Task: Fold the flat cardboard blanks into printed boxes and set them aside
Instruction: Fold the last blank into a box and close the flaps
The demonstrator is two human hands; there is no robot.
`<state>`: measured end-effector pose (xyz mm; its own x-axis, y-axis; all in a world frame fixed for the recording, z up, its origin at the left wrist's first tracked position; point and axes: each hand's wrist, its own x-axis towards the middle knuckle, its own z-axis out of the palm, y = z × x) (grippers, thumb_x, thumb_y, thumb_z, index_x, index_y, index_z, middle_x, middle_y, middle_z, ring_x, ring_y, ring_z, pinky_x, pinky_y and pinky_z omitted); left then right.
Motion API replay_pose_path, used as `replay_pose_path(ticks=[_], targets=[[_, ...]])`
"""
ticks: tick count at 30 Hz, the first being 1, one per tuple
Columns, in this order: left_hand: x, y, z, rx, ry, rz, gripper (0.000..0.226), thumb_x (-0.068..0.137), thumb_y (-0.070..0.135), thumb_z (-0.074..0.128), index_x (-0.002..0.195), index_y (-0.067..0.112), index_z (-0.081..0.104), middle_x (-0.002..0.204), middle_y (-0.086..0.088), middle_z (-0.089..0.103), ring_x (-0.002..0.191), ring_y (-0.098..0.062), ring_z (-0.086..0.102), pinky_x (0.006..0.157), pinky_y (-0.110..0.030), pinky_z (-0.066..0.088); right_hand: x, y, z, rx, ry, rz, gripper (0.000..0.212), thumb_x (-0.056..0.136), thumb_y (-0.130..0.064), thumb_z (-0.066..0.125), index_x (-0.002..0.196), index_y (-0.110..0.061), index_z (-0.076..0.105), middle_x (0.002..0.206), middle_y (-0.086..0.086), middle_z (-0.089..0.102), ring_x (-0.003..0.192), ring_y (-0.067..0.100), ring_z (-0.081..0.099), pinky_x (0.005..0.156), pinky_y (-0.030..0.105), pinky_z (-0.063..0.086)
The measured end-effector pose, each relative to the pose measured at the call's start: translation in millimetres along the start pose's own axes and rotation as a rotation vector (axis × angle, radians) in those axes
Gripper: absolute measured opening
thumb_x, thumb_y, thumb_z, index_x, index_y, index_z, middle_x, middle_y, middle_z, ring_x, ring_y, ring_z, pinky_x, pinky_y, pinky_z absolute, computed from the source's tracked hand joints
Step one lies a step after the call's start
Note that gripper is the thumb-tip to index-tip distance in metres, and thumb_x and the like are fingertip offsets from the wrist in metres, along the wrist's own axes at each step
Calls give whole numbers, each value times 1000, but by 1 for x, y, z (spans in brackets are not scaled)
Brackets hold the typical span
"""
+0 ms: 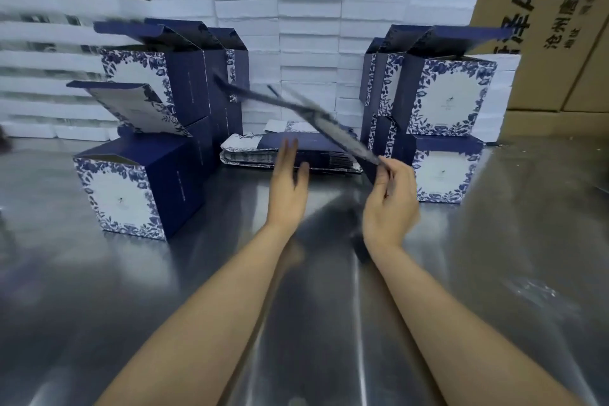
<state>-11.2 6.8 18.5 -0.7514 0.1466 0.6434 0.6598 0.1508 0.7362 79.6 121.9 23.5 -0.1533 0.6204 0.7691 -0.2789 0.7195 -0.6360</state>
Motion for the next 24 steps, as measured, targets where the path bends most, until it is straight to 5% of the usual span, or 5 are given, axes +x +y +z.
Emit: replay_pose_path(ticks=[2, 5, 12, 18, 24], targets=[[-7, 2, -10, -74, 26, -102, 53, 102, 23, 47, 151, 13, 29, 161, -2, 18, 146, -9, 17, 107, -1, 15, 6, -8, -12, 143, -25, 105, 19, 96, -10, 53, 109, -7, 65, 103, 1, 65, 94, 7, 57, 88, 18, 46], [-15, 4, -24, -178, 24, -278, 64, 99, 39, 49, 153, 20, 21, 161, 4, 18, 146, -8, 18, 115, -17, 15, 17, -19, -24, 304, -193, 183, 24, 95, -8, 54, 118, -10, 59, 99, -12, 62, 90, -9, 57, 84, 17, 46], [-4, 1, -42, -396, 59, -543, 53, 100, 56, 32, 147, 33, 37, 146, 1, 48, 129, -13, 48, 112, -37, 34, 31, -31, -31, 577, -562, 250, 72, 82, -6, 43, 146, -35, 27, 151, -20, 31, 141, -2, 28, 118, 29, 25], [-7, 10, -44, -549, -166, -649, 66, 99, 61, 18, 119, 20, 66, 115, -4, 70, 103, -18, 65, 92, -33, 49, 29, -25, -26, 565, -687, 207, 59, 95, -51, 30, 149, -37, 12, 157, -23, 6, 143, -10, 5, 120, 22, 4], [-14, 15, -42, -812, -393, -765, 37, 105, 32, 37, 125, 13, 61, 115, -7, 65, 84, -14, 70, 72, -23, 53, 13, -3, -15, -83, -931, -153, 52, 101, -45, 39, 150, -36, 24, 156, -23, -1, 147, 3, -7, 120, 41, -6]])
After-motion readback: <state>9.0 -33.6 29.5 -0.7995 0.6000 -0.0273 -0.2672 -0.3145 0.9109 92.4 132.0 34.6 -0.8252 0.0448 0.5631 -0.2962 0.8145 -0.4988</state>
